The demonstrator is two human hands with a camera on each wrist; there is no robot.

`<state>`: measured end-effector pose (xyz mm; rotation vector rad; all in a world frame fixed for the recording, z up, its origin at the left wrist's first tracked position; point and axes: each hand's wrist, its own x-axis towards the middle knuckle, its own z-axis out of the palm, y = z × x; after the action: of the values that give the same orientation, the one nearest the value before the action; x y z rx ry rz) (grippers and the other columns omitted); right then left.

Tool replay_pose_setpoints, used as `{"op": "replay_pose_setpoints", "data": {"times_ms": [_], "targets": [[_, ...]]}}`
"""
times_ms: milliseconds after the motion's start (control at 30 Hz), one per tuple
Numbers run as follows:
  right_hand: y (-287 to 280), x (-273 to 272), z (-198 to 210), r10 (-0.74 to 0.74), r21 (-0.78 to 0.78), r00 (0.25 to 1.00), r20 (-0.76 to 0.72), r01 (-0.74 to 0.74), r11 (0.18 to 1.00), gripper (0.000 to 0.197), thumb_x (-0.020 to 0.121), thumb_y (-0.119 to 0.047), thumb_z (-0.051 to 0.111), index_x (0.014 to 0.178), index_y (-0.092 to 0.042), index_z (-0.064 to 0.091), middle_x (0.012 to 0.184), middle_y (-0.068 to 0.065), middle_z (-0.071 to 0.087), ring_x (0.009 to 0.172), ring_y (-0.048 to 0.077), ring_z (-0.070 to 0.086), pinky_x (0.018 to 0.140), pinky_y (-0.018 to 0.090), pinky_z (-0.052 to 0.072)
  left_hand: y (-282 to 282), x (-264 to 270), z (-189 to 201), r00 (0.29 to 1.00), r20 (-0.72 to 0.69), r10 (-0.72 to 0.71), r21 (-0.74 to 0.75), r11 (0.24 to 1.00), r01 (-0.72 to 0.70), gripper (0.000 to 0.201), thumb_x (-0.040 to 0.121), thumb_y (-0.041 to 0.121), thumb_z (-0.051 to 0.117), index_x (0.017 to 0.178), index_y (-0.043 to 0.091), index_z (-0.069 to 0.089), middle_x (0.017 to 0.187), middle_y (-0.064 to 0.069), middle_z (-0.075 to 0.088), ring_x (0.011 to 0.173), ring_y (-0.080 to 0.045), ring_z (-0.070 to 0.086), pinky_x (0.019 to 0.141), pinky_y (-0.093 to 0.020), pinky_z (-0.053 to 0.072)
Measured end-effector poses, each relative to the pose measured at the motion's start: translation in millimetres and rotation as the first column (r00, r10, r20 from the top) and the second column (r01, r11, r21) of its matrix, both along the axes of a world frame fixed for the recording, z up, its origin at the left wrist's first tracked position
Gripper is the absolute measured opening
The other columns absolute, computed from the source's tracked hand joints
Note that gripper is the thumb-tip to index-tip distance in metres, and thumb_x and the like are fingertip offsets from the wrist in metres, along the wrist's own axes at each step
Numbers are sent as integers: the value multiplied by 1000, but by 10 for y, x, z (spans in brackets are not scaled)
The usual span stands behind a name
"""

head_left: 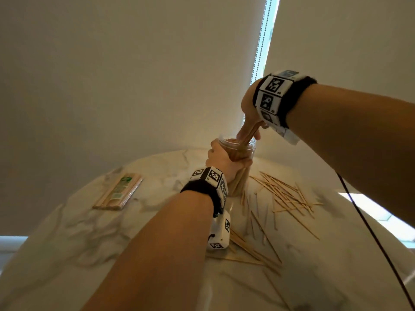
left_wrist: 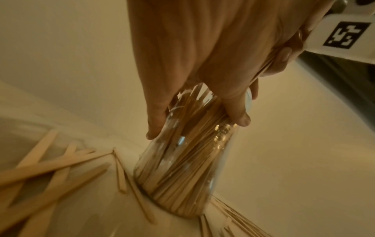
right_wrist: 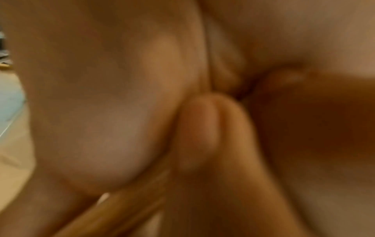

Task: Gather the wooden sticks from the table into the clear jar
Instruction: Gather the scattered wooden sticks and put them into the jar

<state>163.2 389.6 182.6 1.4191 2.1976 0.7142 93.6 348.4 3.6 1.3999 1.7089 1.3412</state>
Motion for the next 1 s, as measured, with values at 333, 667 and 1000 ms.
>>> {"op": "replay_pose_setpoints", "data": {"times_ms": [333,667,1000], "targets": [[128,-198,-460,35,-182,964,-263,-85,980,33,93,-39,63,103,-9,72,89,4,69,72,16,58,68,28,50,-24,16,-17,997,-67,27,0,1000,-27,100,69,44,85,144,16,25,135,-10,46,122,-33,51,102,-48,46],[230,74,-481,-71,-280,740,-669,-163,946,11,86,-19,75,96,-18,79,88,-4,75,74,8,69,62,19,53,-27,29,-33,998,-48,29,-15,999,-30,105,70,43,84,148,18,19,139,-10,43,126,-32,48,103,-49,46],[94,276,-558,25,-216,754,-656,-220,951,19,90,-20,67,107,-22,77,103,-4,72,92,12,64,74,21,48,-52,32,-20,998,-64,26,-29,999,-28,107,71,42,83,150,18,16,140,-10,41,126,-33,47,104,-49,45]]}}
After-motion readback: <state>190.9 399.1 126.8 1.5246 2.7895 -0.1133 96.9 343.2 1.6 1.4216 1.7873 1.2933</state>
